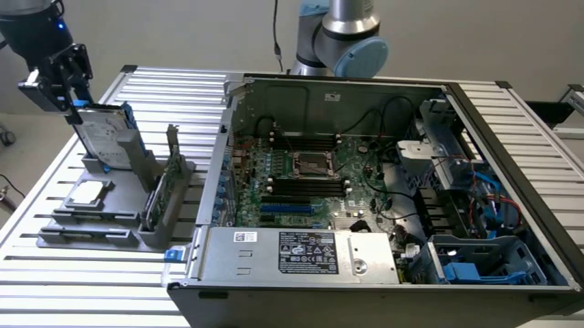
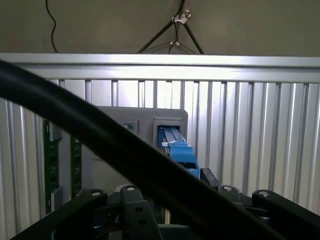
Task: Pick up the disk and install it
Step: 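Pick up the disk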
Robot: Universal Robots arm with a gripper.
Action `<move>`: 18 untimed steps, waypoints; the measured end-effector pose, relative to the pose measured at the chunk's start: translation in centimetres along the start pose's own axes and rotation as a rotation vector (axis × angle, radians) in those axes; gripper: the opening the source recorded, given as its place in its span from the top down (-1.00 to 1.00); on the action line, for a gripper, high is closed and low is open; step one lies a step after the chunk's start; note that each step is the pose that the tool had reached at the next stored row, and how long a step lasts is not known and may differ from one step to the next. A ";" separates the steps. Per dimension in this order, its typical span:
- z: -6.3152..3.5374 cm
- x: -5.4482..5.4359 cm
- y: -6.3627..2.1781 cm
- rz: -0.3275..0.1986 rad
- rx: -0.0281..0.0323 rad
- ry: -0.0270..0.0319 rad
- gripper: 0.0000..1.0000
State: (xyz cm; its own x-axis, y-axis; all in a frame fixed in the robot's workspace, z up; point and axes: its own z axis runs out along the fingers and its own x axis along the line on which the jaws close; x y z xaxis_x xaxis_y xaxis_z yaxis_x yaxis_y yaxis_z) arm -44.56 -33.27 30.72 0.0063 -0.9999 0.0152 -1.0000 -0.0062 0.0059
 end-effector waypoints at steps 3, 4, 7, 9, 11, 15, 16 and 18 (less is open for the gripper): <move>0.06 0.0 0.22 0.000 0.0004 -0.0028 -0.08; 0.10 0.0 0.29 0.000 0.0011 -0.0031 -0.08; 0.25 0.0 0.42 0.000 0.0039 -0.0034 -0.08; 0.34 0.0 0.43 0.000 0.0051 -0.0033 -0.08; 0.40 0.0 0.44 0.000 0.0055 -0.0033 -0.08; 0.65 0.0 0.43 0.000 0.0074 -0.0041 -0.08; 0.71 0.0 0.43 0.000 0.0077 -0.0045 -0.08; 0.79 0.0 0.44 0.000 0.0081 -0.0062 -0.08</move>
State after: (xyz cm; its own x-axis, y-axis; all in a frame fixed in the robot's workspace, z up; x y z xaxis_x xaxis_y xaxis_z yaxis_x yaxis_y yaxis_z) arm -45.01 -33.26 29.93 0.0061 -0.9999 0.0090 -1.0000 -0.0061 -0.0022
